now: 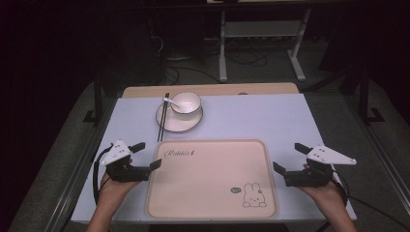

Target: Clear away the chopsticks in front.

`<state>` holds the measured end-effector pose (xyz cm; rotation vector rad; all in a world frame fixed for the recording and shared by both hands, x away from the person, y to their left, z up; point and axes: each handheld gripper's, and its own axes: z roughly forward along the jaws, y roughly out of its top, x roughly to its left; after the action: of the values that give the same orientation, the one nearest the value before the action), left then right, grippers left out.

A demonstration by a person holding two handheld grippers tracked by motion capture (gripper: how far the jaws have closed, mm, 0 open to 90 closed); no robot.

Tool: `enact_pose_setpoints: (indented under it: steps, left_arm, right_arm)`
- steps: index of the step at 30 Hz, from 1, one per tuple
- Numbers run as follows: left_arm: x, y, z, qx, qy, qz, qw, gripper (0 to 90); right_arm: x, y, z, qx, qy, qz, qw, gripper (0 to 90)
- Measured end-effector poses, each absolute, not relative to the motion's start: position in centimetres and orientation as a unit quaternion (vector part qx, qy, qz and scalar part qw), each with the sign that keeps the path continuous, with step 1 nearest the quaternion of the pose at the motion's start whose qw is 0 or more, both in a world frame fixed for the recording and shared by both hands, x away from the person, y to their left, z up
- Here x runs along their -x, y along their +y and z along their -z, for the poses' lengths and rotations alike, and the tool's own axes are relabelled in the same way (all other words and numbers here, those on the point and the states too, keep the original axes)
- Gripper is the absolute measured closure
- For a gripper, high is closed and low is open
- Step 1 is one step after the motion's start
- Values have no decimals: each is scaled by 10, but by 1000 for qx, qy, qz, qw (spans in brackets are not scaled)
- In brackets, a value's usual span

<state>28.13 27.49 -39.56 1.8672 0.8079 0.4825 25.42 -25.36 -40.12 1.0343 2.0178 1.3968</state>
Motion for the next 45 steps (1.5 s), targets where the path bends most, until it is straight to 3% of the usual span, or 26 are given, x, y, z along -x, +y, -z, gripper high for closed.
enact_pose_setpoints:
  steps: [11, 18, 37, 45]
  left_arm:
    - [-299, 272, 395, -781, 364, -195, 469, 124]
    - [-328, 267, 392, -800, 381, -199, 419, 125]
    - [-398, 268, 386, -812, 415, -184, 367, 150]
    - [-439, 262, 385, -822, 427, -173, 334, 251]
  right_arm:
    - [-256, -250, 404, -376, 744, -504, 227, 0]
    - [-256, -247, 405, -372, 749, -499, 226, 0]
    - [-255, -249, 406, -372, 751, -499, 222, 0]
    - [-255, -250, 406, -372, 749, -502, 221, 0]
